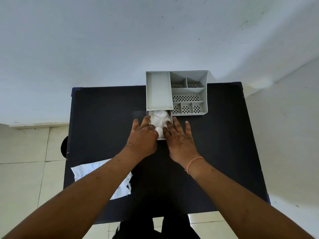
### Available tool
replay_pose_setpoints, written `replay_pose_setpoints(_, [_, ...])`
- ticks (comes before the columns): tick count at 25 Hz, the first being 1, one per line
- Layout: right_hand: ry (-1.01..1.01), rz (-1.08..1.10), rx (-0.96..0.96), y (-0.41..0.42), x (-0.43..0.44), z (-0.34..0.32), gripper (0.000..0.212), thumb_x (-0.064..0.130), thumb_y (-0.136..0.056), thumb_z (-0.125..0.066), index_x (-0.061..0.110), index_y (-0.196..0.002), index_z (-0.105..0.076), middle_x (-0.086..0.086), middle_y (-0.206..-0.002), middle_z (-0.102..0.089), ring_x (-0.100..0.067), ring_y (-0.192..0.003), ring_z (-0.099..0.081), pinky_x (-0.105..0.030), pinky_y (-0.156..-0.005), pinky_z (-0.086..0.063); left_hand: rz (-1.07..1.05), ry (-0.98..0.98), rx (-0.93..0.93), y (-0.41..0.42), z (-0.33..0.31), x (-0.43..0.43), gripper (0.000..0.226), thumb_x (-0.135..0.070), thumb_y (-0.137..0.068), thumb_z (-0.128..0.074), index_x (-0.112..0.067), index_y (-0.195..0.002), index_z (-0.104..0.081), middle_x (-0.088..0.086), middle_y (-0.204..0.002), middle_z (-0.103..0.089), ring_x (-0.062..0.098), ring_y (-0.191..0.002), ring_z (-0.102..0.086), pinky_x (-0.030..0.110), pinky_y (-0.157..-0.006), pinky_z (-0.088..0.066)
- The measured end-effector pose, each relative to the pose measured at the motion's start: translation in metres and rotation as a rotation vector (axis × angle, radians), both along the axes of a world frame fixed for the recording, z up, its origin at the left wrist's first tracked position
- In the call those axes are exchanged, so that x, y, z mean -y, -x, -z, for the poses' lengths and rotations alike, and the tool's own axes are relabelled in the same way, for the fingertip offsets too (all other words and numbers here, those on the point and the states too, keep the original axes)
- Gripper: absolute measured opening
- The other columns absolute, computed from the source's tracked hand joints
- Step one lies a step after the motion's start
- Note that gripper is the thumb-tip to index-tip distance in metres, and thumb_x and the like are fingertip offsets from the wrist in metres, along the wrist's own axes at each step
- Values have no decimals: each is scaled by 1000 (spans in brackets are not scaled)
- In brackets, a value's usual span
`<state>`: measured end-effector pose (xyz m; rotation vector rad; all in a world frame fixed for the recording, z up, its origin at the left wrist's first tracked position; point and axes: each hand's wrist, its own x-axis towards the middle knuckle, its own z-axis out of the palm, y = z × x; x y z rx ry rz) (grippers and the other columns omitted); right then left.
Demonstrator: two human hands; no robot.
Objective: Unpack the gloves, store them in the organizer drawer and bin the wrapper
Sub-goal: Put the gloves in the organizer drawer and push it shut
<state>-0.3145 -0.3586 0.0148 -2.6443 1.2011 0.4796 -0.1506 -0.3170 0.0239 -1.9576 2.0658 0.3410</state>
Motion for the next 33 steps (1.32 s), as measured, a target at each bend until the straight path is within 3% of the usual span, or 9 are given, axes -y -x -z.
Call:
replay_pose_setpoints(4, [51,72,59,-9,9,-7,51,14,-83,-74,16,-132,-64,-9,-155,-52,-35,-160,-21,-71,-123,-18,-13,26,-14,-2,1,1,30,-34,-91,-64,-20,-110,-83,-1,-119,-80,32,-151,-40,61,-113,-36])
replay_pose_setpoints(7, [9,71,47,-4,12,-7,48,14,-90,-69,20,-138,-62,-5,-156,-51,-33,-154,-32,-65,-121,-28,-27,54,-62,-3,2,1,32,-29,-91,-66,-20,-120,-76,3,-130,-76,33,-152,-42,58,-113,-39])
replay_pose_setpoints(12, [22,327,402,4,21,-8,35,16,-87,-77,18,-121,-73,-8,-139,-58,-30,-121,-62,-47,-98,-56,-132,163,-160,-11,6,6,51,-34,-88,-75,-22,-136,-65,14,-137,-61,37,-127,-60,52,-102,-49])
replay_pose_setpoints(16, [-190,391,314,5,34,-6,35,35,-96,-72,21,-128,-72,-8,-120,-65,-26,-112,-64,-38,-97,-54,-169,28,-120,-22,11,12,57,-47,-100,-60,-32,-155,-51,7,-125,-73,31,-111,-73,46,-95,-54])
replay_pose_setpoints(20, [-232,406,369,-1,41,-5,33,32,-97,-71,18,-126,-73,-11,-114,-70,-28,-111,-63,-36,-98,-49,-214,-9,-178,-22,16,18,57,-38,-104,-57,-31,-159,-47,10,-127,-75,34,-114,-72,46,-96,-57])
replay_pose_setpoints(24, [-227,567,519,-7,49,-1,21,20,-96,-70,18,-116,-78,-8,-113,-78,-27,-110,-67,-36,-102,-53,-526,249,-532,-24,15,18,44,-27,-92,-79,-23,-135,-72,5,-113,-83,26,-101,-78,37,-93,-60])
replay_pose_setpoints(27, [-300,861,697,-15,56,0,13,9,-93,-73,18,-102,-78,-6,-107,-79,-21,-99,-74,-34,-95,-60,-1004,233,-848,-26,13,23,27,-21,-85,-88,-24,-105,-70,-1,-94,-81,17,-79,-80,35,-78,-65])
replay_pose_setpoints(30, [-619,1402,934,-27,68,-3,19,-2,-94,-68,17,-94,-67,-15,-106,-78,-24,-89,-79,-42,-84,-67,-1425,100,-1258,-27,10,36,26,-1,-90,-80,-17,-103,-64,17,-105,-81,25,-80,-84,42,-79,-69])
replay_pose_setpoints(33, [-919,1727,1195,-36,82,-9,22,-9,-101,-56,6,-116,-60,-18,-97,-72,-24,-81,-75,-39,-79,-65,-1633,87,-1513,-29,4,47,22,10,-96,-68,-10,-104,-63,21,-106,-80,27,-84,-83,41,-78,-68])
